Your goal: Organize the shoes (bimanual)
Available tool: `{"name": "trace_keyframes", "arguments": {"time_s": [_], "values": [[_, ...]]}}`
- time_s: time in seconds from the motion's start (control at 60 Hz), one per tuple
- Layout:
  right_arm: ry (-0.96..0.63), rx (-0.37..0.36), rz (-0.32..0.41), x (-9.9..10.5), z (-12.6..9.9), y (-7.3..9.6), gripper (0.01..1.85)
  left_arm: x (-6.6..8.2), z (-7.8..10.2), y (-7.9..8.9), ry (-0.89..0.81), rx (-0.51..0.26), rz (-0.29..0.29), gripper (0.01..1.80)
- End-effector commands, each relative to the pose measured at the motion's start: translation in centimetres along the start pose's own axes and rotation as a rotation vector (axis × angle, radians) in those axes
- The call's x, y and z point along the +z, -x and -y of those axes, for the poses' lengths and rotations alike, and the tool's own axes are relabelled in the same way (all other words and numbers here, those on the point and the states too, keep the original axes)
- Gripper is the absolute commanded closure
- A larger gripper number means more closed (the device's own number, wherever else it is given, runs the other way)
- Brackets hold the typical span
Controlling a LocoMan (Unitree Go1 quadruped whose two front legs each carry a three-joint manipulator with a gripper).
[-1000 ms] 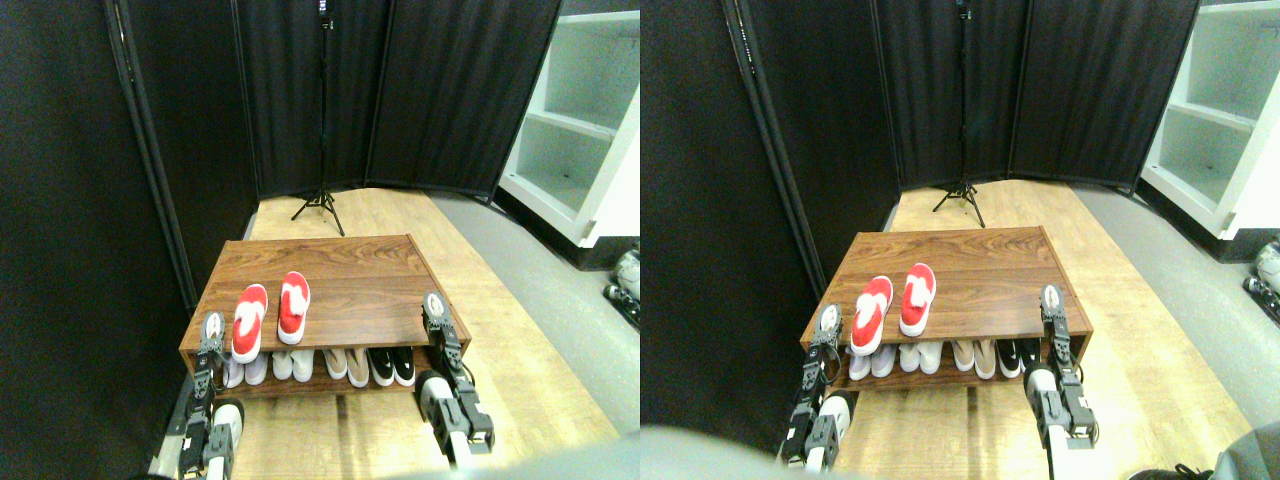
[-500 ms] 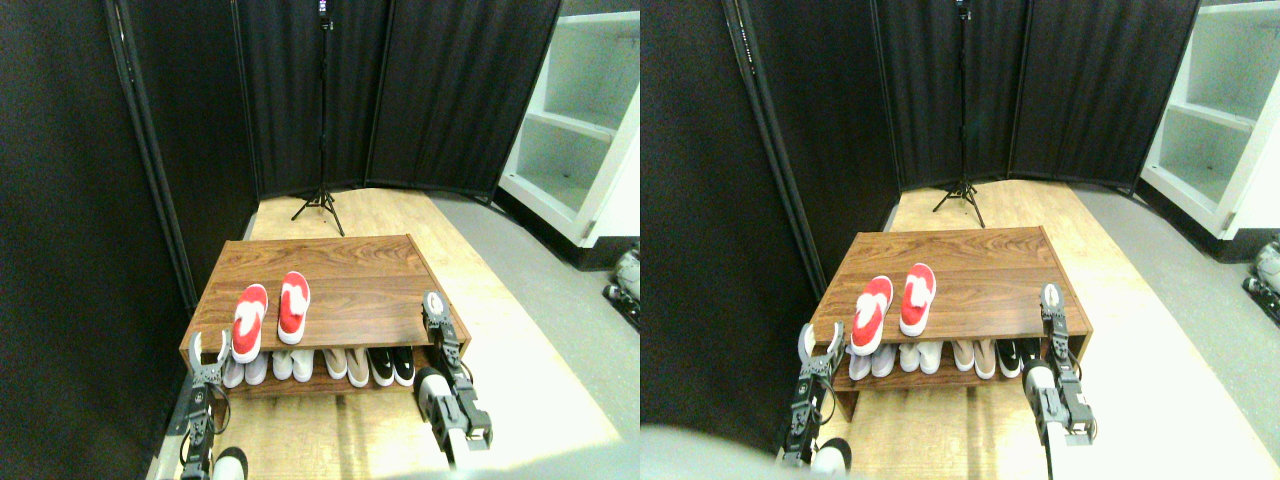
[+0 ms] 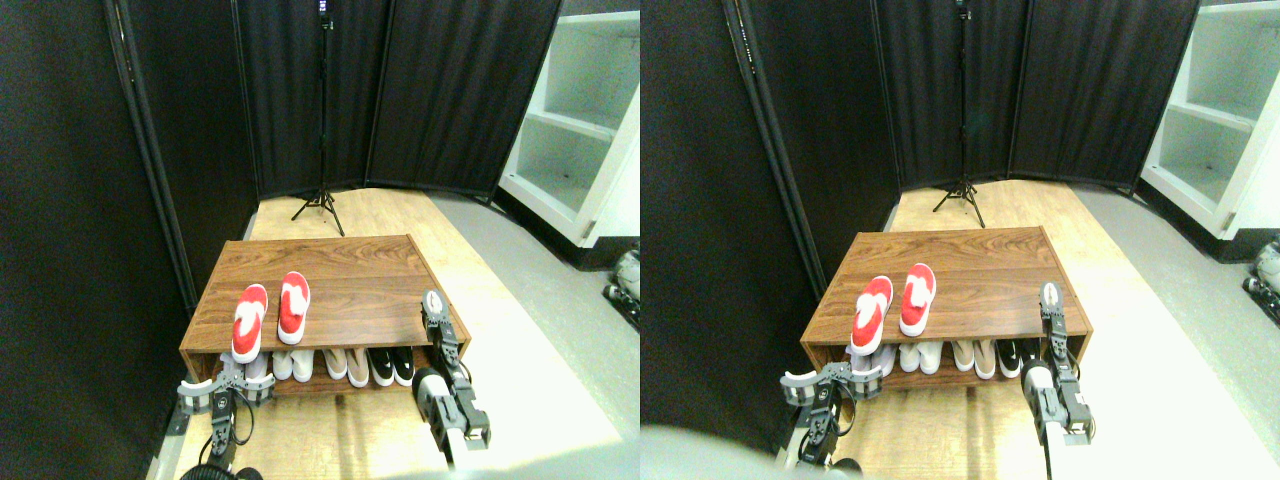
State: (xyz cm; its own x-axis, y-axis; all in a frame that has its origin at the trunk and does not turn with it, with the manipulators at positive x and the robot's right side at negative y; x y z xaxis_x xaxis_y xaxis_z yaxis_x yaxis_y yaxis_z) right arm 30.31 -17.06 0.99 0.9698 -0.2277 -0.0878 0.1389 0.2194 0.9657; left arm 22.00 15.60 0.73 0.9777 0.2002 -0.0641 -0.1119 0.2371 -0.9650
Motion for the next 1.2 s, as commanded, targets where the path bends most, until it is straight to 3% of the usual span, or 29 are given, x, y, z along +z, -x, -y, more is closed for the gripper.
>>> {"name": "trace_keyframes", "arguments": {"time_s": [0.017,0.25,0.517,0.667,0.883,1.2], "values": [[0.001,0.044,-0.002,-0.3,-0.5,-0.1,1.85,-0.6,-0.4,-0.8,0.004,-0.008,0.01,0.01],[0.009,0.041,0.001,-0.3,-0.7,-0.2,1.85,-2.0,-2.3,-2.4,0.107,0.011,-0.003,0.11],[-0.008,0.021,0.012,-0.1,-0.5,-0.3,1.85,-2.4,-3.8,-3.8,0.097,0.042,0.013,0.16],[-0.036,0.012,0.016,-0.1,-0.2,-0.5,1.85,-1.7,-4.6,-4.7,0.089,0.049,0.014,0.24],[-0.015,0.014,0.02,0.0,-0.2,-0.5,1.85,-0.4,-5.6,-6.2,0.076,0.08,-0.001,0.13],[-0.005,0.033,0.025,0.1,-0.5,-0.2,1.85,-0.2,-6.2,-8.2,0.091,0.107,-0.036,0.07]]}}
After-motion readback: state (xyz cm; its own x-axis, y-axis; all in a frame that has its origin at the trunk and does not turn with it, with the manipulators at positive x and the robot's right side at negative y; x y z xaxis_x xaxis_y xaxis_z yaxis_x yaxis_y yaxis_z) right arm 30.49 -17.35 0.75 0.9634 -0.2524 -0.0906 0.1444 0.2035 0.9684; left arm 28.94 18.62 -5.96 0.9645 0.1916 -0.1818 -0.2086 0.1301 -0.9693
